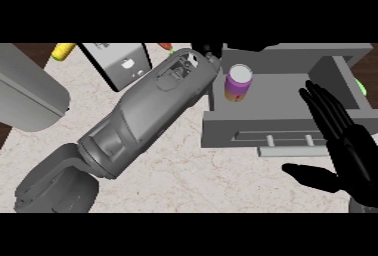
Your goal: Pick up the can, place it into the drawer and close the drawer
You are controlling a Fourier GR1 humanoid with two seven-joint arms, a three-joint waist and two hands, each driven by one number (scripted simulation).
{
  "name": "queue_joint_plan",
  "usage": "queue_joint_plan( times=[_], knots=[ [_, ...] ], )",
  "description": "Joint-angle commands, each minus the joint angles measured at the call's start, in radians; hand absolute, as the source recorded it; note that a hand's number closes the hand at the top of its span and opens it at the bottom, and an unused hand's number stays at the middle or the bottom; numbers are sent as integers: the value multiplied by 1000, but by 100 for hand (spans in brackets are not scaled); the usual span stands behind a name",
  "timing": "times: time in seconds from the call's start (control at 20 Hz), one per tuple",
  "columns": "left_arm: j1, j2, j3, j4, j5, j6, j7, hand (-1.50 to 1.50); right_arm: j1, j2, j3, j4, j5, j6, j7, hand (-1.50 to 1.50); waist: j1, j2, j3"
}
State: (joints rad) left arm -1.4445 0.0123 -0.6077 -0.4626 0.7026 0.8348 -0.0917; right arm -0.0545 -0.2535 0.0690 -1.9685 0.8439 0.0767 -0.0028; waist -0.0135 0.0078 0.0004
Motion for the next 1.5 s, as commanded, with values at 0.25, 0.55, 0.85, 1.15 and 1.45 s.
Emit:
queue_joint_plan(
  times=[0.25, 0.55, 0.85, 1.15, 1.45],
  knots=[
    [13, 113, 4, -110, -50, -18, 120, -150, -123, 63, 17, 351, 189, -195, -23, -150, 38, -11, 0],
    [73, 218, -7, -230, -87, -51, 216, -150, -213, 101, -18, 592, 231, -332, -66, -150, 45, -10, 0],
    [133, 263, -21, -363, -117, -15, 280, -150, -277, 88, -58, 762, 250, -404, -116, -150, 48, -9, 1],
    [175, 336, -49, -493, -140, -13, 354, -150, -400, 84, -107, 980, 321, -532, -126, -150, 77, -7, 2],
    [264, 427, -29, -591, -137, -60, 363, -150, -556, 92, -180, 1140, 326, -639, -114, -150, 87, 0, 2]
  ],
)
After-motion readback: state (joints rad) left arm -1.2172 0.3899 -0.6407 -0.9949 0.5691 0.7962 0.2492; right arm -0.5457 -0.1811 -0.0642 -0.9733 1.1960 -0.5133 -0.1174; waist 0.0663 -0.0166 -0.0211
